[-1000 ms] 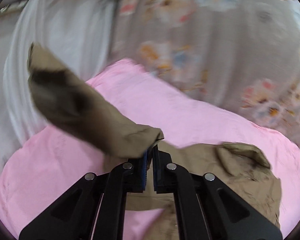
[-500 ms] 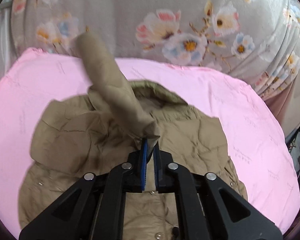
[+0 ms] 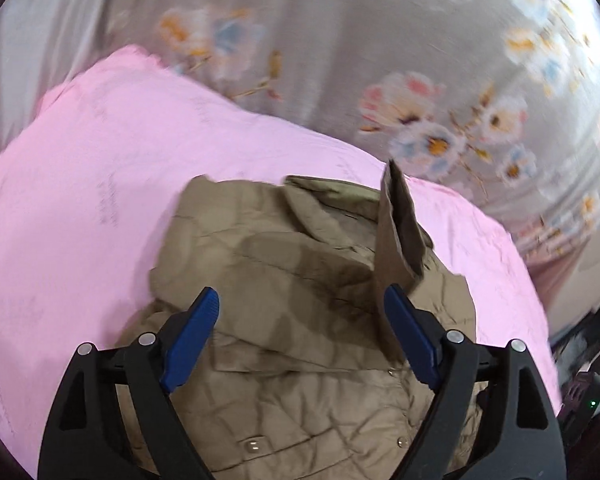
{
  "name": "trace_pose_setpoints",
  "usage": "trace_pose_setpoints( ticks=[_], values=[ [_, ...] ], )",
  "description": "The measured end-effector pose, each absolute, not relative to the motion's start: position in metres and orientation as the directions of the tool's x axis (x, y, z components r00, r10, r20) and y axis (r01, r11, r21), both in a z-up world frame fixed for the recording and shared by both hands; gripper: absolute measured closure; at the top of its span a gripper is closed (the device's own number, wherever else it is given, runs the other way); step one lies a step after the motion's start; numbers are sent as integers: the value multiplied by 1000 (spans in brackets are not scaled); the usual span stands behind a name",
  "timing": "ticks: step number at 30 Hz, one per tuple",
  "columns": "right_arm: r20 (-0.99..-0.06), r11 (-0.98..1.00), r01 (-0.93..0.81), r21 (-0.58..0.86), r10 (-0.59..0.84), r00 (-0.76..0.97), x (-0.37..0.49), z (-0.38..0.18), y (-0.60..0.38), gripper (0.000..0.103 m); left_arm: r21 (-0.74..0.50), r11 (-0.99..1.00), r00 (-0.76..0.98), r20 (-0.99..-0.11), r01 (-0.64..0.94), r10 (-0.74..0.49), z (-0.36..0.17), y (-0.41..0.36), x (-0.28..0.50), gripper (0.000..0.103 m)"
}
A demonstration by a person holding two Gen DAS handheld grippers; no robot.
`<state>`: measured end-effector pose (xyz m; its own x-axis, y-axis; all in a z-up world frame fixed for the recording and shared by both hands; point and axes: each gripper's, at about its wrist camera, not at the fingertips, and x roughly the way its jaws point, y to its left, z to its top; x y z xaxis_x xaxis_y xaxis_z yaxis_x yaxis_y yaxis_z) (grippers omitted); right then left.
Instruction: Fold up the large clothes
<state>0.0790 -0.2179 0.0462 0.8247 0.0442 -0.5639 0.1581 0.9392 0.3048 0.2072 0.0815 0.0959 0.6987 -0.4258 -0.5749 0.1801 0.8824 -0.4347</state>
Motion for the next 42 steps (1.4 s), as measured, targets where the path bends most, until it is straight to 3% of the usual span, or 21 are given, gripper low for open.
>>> trace_pose_setpoints(
  ticks=[4, 10, 18, 21, 27, 34, 37, 42],
  values=[
    [-549, 959, 132, 251, 29, 835, 91, 65, -206, 30, -496, 860, 716, -555, 123, -423, 88, 120, 208, 21],
    [-591, 986, 40, 160, 63, 804, 113, 60, -159, 30, -517, 856, 637, -652, 24, -411, 50, 122, 234, 21],
    [-660, 1000, 21, 19, -3, 752, 171, 40, -110, 31, -500, 864, 614, -698, -50, -369, 9, 124, 241, 22],
    [-649, 989, 125, 75, -47, 759, 178, 38, -138, 34, -446, 894, 616, -716, -39, -330, -3, 119, 237, 24],
    [-641, 873, 366, 322, -84, 763, 132, 29, -240, 31, -336, 942, 640, -726, -10, -252, -5, 104, 233, 24],
    [-588, 892, 307, 333, -58, 807, 102, 52, -250, 30, -450, 893, 662, -670, -2, -336, 23, 116, 237, 24],
    [-573, 943, 213, 254, -30, 819, 110, 59, -210, 26, -421, 907, 654, -687, -3, -317, 31, 106, 248, 24],
    [-605, 995, 68, -73, -98, 790, 154, 39, -124, 27, -355, 933, 641, -704, 57, -307, 35, 76, 252, 24]
  ],
)
